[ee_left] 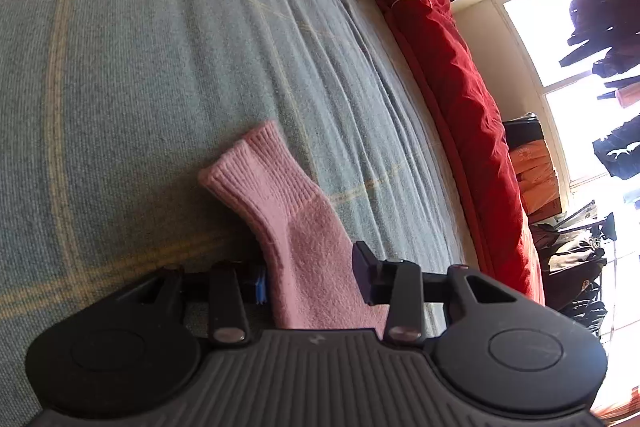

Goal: Fold clothes
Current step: 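Close the left gripper on the pink sleeve cuff, then lift the sleeve with the left gripper and carry it across the sweater body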

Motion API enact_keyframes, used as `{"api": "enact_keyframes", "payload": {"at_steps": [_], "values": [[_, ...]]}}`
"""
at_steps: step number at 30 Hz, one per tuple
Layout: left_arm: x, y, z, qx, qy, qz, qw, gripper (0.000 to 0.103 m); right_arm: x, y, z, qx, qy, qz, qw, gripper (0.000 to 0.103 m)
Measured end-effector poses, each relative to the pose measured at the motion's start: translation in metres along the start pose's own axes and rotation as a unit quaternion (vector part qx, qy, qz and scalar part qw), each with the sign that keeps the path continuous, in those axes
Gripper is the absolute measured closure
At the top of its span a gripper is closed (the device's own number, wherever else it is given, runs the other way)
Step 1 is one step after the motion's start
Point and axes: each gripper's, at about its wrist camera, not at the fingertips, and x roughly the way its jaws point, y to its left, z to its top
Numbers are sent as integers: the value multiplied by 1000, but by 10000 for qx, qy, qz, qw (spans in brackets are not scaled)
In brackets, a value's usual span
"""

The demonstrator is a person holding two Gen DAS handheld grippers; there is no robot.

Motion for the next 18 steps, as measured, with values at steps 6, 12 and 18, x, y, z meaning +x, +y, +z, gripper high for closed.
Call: {"api": "enact_keyframes", "payload": {"at_steps": [6, 12, 18], "values": [[-3, -18, -5, 480, -66, 784, 9957, 98, -6, -4, 0, -25, -103, -222, 9997, 0], [-7, -46, -10, 996, -4, 1118, 9887, 99, -13, -8, -2, -4, -132, -153, 9998, 0], [-25, -81, -19, 1476, -65, 1000, 9840, 99, -15, -14, 0, 50, 23, -224, 9997, 0]]}}
